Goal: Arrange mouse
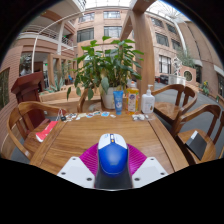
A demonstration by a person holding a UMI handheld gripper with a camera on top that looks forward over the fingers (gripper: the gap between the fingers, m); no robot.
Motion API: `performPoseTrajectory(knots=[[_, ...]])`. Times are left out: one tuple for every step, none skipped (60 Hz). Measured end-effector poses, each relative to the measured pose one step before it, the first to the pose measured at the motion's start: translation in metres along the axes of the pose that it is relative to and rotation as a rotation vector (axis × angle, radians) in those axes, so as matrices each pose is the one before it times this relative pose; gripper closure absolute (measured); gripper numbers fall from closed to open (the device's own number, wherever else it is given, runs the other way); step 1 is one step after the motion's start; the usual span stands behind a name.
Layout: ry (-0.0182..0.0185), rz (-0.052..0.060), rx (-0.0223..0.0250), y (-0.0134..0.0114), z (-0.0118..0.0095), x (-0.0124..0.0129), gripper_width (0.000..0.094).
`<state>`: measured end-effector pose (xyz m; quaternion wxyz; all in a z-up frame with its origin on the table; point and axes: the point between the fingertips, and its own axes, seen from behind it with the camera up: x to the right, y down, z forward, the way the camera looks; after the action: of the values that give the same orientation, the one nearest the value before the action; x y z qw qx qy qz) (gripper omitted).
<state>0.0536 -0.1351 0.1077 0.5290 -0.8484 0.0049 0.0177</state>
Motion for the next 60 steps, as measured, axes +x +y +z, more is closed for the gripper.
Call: performPoseTrajectory(knots=[[0.01269, -0.0011, -0.02748, 0.01155, 0.00306, 0.00479, 0.0577], [0.01229, -0.0040, -0.02678, 0.01168, 0.00278, 0.00474, 0.0577], [0.01157, -0.0038, -0.02444, 0.01087, 0.00283, 0.00440, 0.0573], [0.01020, 0.0011, -0.01902, 0.00971, 0.00259, 0.00413, 0.0572], [0.00827, 0.0046, -0.01448, 0.00861, 0.00251, 0.00355, 0.0572], [0.00617, 0.0048, -0.01249, 0.00848, 0.00250, 0.00307, 0.0557], [0.00459, 0.0030, -0.01482, 0.00858, 0.00157, 0.00354, 0.0551], [0.00578, -0.0007, -0.01305, 0.00997, 0.00692, 0.00331, 0.0541], [0.00220, 0.0027, -0.00692, 0.00702, 0.00023, 0.00262, 0.0536], [0.00256, 0.0036, -0.01168, 0.00469, 0.00120, 0.00134, 0.0523], [0.00140, 0.0056, -0.00887, 0.00441, 0.00076, 0.00117, 0.0513], [0.00037, 0.0061, -0.00980, 0.00428, 0.00093, 0.00075, 0.0503], [-0.00171, 0.0061, -0.00811, 0.00392, 0.00113, 0.00059, 0.0492], [-0.00348, 0.0051, -0.00907, 0.00344, 0.00120, -0.00027, 0.0486], [-0.00237, 0.0024, -0.01200, 0.00034, 0.00284, -0.00213, 0.0472], [-0.00489, 0.0043, -0.00624, 0.00688, -0.00042, 0.00031, 0.0461], [-0.00541, 0.0046, -0.00451, 0.00242, -0.00022, -0.00041, 0.0446], [-0.00246, -0.0004, 0.00968, -0.00098, -0.00051, 0.00030, 0.0434], [0.00004, -0.0028, 0.00765, -0.00101, -0.00090, 0.00052, 0.0421], [0.00144, -0.0036, 0.00172, 0.00019, -0.00118, 0.00061, 0.0410], [0.00304, -0.0029, -0.00074, 0.00033, -0.00152, 0.00101, 0.0396], [0.00339, -0.0010, -0.00909, -0.00350, -0.00133, -0.00106, 0.0369], [0.00142, 0.0003, 0.00239, 0.00109, -0.00243, 0.00111, 0.0329], [0.00035, 0.0015, 0.00175, 0.00017, -0.00310, 0.00020, 0.0279], [-0.00187, 0.0020, 0.00332, -0.00069, -0.00321, -0.00042, 0.0222], [-0.00491, 0.0013, 0.00564, -0.00141, -0.00354, -0.00120, 0.0160], [-0.00557, 0.0005, 0.00672, -0.00187, -0.00413, -0.00153, 0.0095], [-0.00356, 0.0007, 0.00742, -0.00219, -0.00449, -0.00058, 0.0066], [-0.00084, -0.0026, 0.00506, -0.00456, -0.00407, -0.00071, 0.0086], [0.00110, -0.0040, 0.00584, -0.00215, -0.00498, 0.00005, 0.0097], [0.00418, -0.0049, 0.00712, -0.00248, -0.00489, 0.00083, 0.0097], [0.00536, -0.0061, 0.00772, -0.00250, -0.00510, 0.00099, 0.0090], [0.00658, -0.0068, 0.00800, -0.00259, -0.00538, 0.00116, 0.0080], [0.00612, -0.0077, 0.00905, -0.00278, -0.00525, 0.00056, 0.0070], [0.00541, -0.0060, 0.00284, -0.00372, -0.00781, -0.00021, 0.0067], [0.00576, -0.0050, 0.00929, -0.00289, -0.00536, 0.00061, 0.0069], [0.00318, -0.0040, 0.00849, -0.00246, -0.00562, 0.00039, 0.0072], [0.00212, -0.0039, 0.00777, -0.00239, -0.00591, -0.00005, 0.0075], [0.00089, -0.0036, 0.00652, -0.00221, -0.00615, -0.00052, 0.0076], [0.00075, -0.0027, 0.00583, -0.00206, -0.00609, -0.00012, 0.0077], [0.00080, -0.0022, 0.00635, -0.00167, -0.00746, 0.00113, 0.0078], [0.00125, -0.0007, 0.00558, -0.00173, -0.00506, -0.00012, 0.0077], [0.00186, -0.0008, 0.00486, -0.00167, -0.00523, 0.00019, 0.0076], [0.00285, -0.0017, 0.00335, -0.00162, -0.00633, -0.00014, 0.0077], [0.00129, -0.0005, 0.00419, -0.00115, -0.00460, 0.00004, 0.0076], [0.00120, -0.0009, 0.00378, -0.00110, -0.00481, 0.00040, 0.0077], [0.00165, -0.0016, 0.00356, -0.00109, -0.00489, 0.00039, 0.0078], [0.00183, -0.0016, 0.00425, -0.00121, -0.00542, 0.00061, 0.0078], [0.00148, -0.0011, 0.00484, -0.00114, -0.00509, 0.00026, 0.0081], [0.00114, -0.0009, 0.00429, -0.00111, -0.00497, 0.00035, 0.0080], [0.00087, -0.0010, 0.00325, -0.00081, -0.00467, 0.00022, 0.0082], [0.00027, -0.0017, 0.00283, 0.00103, -0.00625, -0.00033, 0.0081], [0.00136, -0.0026, 0.00020, -0.00130, -0.00543, -0.00061, 0.0081], [0.00094, -0.0025, 0.00012, -0.00024, -0.00400, -0.00029, 0.0082], [0.00025, -0.0017, 0.00014, -0.00021, -0.00411, -0.00031, 0.0082], [0.00008, -0.0004, 0.00101, -0.00017, -0.00389, -0.00028, 0.0082], [-0.00032, 0.0003, 0.00159, -0.00019, -0.00379, -0.00010, 0.0082], [-0.00151, 0.0004, 0.00311, 0.00168, -0.00313, 0.00062, 0.0083], [-0.00105, 0.0001, 0.00023, -0.00009, -0.00342, 0.00002, 0.0083], [-0.00220, 0.0001, -0.00027, -0.00019, -0.00362, -0.00004, 0.0081]])
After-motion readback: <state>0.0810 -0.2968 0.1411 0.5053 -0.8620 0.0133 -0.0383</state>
